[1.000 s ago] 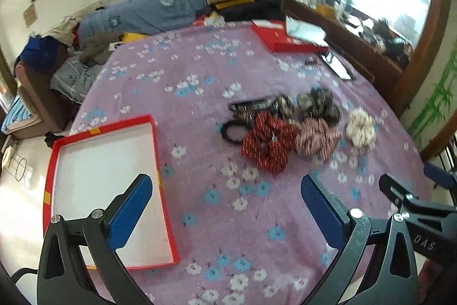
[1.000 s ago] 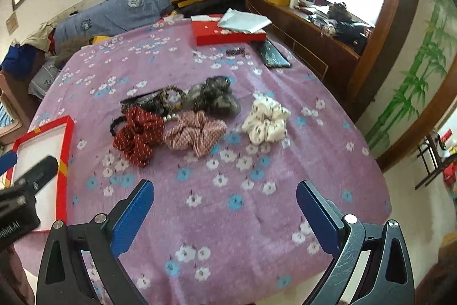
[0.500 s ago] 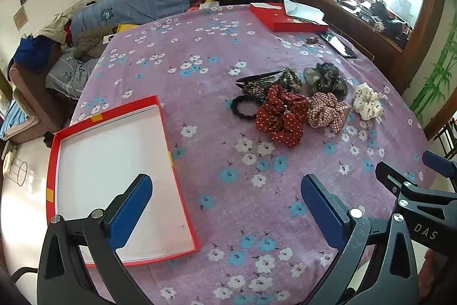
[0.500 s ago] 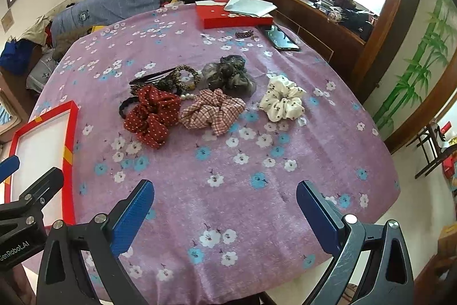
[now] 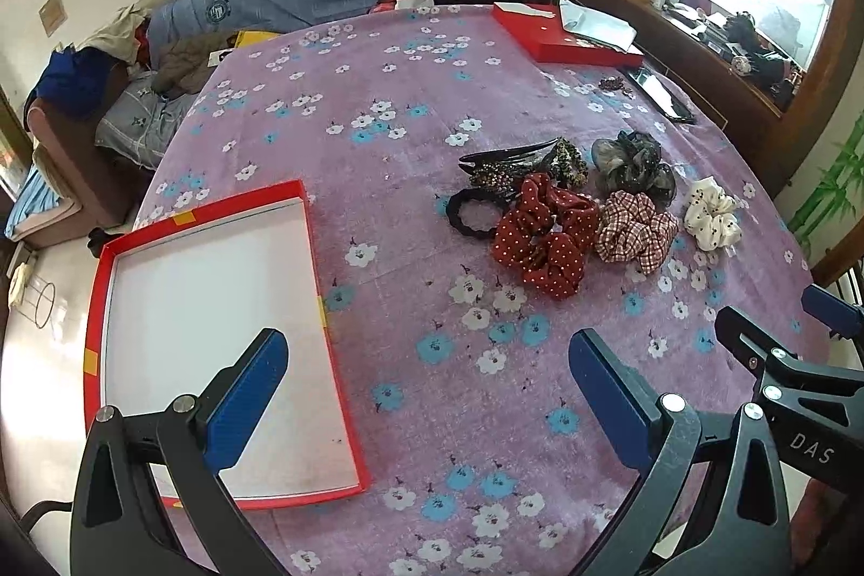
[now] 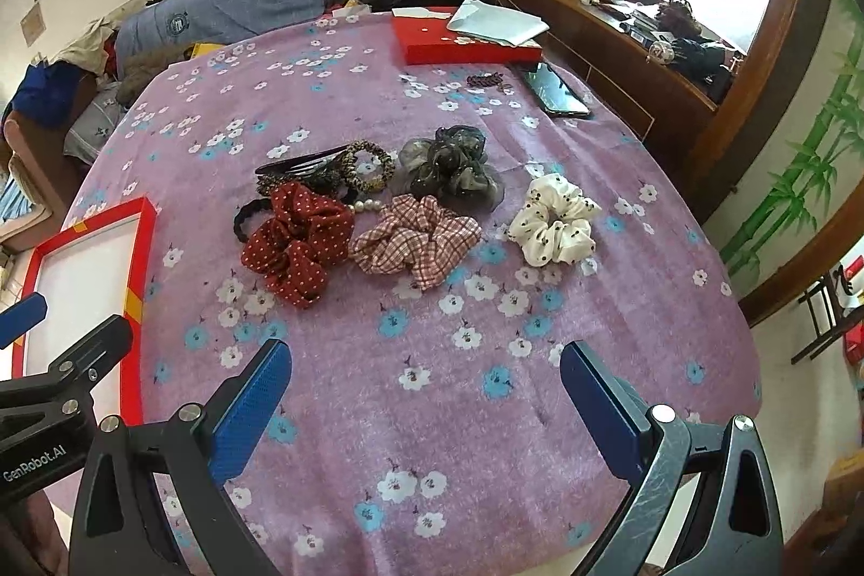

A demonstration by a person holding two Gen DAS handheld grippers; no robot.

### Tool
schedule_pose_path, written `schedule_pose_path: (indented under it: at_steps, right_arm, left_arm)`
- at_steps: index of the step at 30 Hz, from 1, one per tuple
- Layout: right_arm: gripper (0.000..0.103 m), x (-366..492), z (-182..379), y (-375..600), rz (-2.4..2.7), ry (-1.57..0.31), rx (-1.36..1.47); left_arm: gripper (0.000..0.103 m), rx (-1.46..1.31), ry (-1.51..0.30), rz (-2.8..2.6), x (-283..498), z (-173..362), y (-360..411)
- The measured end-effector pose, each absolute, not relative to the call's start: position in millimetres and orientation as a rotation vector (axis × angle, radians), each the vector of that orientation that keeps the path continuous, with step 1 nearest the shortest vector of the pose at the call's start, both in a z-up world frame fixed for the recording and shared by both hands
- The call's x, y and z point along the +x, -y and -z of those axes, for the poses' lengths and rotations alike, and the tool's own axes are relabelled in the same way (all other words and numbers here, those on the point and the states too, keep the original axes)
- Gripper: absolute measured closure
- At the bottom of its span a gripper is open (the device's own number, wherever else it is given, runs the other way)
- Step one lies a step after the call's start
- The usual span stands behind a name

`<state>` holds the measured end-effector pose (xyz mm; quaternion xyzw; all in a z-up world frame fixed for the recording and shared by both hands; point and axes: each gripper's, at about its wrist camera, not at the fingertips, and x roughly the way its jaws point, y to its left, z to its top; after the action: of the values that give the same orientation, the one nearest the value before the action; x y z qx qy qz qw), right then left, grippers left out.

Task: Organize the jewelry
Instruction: 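Move both tools back from the pile to view the red-rimmed tray, then grasp the red polka-dot scrunchie with left tool while right grasps cream scrunchie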

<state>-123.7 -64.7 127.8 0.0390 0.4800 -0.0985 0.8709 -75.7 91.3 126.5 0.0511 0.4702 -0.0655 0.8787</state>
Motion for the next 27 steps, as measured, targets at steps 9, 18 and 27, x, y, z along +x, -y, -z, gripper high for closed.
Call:
schedule_pose_path:
  at_steps: [9, 18, 27]
  right_arm:
    - [0.002, -114, -114, 116, 0.201, -1.046, 0.161]
    - [0.009, -102, -96, 162, 0.163, -1.097, 0.214]
    - [0.019, -74, -80, 202, 0.159, -1.092, 0.202]
  left_arm:
    - [0.002, 0.009, -1.053, 0.092, -51, -117, -91]
    - [0.043, -0.125, -1.181, 0.091, -28, -87, -94]
    - [0.043, -0.118, -1.188, 0.090, -9, -79, -67]
